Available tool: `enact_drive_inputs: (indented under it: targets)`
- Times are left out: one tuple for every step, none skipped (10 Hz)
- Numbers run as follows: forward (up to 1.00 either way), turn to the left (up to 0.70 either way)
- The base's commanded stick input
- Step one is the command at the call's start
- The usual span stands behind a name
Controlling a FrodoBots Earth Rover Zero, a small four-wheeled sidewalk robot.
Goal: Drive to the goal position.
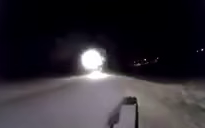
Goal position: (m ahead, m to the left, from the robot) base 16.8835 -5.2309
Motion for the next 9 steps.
enact_drive_inputs:
  targets:
    - [1.0,0.0]
    - [1.0,0.0]
    - [1.0,0.0]
    - [1.0,0.0]
    - [1.0,0.0]
    - [1.0,0.0]
    - [1.0,0.0]
    - [1.0,0.0]
    - [1.0,0.0]
